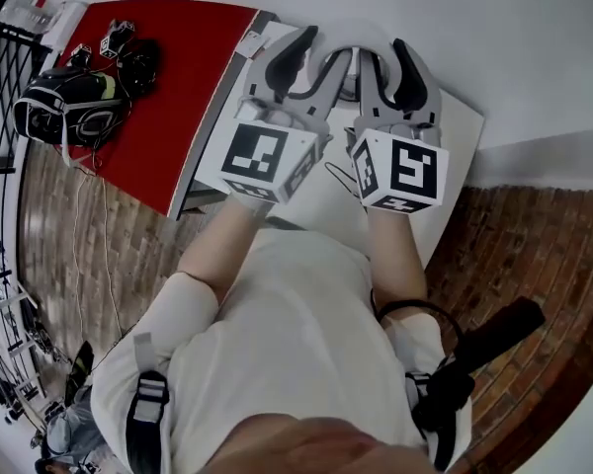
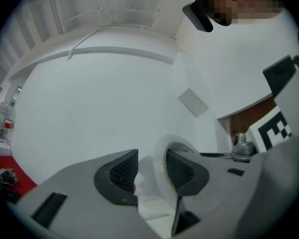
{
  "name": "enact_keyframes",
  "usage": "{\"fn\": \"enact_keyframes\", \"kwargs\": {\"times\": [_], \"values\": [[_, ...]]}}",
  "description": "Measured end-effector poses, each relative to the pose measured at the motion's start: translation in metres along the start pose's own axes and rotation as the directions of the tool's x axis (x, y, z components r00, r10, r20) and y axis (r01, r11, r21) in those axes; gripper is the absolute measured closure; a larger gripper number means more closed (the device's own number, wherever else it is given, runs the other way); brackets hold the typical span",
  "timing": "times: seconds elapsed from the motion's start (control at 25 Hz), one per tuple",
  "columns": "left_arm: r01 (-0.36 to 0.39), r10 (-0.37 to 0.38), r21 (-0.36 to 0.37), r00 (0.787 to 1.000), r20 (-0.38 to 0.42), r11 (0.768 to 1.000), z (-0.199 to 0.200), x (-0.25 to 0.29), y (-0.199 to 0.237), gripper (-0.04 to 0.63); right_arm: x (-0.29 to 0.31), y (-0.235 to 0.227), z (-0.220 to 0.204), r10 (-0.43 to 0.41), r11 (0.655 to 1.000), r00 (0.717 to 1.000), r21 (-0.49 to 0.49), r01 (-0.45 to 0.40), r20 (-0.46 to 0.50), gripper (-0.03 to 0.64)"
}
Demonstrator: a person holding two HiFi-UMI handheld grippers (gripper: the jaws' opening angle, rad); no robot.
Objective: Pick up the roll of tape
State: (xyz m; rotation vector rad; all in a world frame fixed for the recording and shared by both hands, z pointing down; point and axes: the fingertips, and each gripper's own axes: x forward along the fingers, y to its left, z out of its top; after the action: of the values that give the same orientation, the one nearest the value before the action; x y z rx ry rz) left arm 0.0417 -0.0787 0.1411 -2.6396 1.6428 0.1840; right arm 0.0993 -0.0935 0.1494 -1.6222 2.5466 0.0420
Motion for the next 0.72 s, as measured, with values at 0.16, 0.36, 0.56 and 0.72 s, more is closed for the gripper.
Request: {"fn": "enact_keyframes", "kwargs": {"times": [0.16,0.36,0.56,0.72], "values": [[0.030,-0.031,0.012,0.998,0.049,0.999,0.023,-0.011,-0.004,0.430,-0.009,0.010,0.025,-0.024,0.999,0.999,-0.043,0.027,0.048,0.449],[0.074,-0.077,0.029,0.988,0.133,0.997,0.057,-0.028,-0.009,0.430,-0.025,0.023,0.054,-0.067,0.993,0.991,-0.090,0.078,0.117,0.449],[0.121,-0.127,0.041,0.974,0.189,0.992,0.080,-0.039,-0.014,0.430,-0.038,0.034,0.080,-0.106,0.982,0.979,-0.135,0.130,0.174,0.449],[0.152,-0.161,0.054,0.955,0.248,0.987,0.099,-0.047,-0.015,0.430,-0.045,0.043,0.099,-0.137,0.970,0.966,-0.169,0.176,0.220,0.449]]}}
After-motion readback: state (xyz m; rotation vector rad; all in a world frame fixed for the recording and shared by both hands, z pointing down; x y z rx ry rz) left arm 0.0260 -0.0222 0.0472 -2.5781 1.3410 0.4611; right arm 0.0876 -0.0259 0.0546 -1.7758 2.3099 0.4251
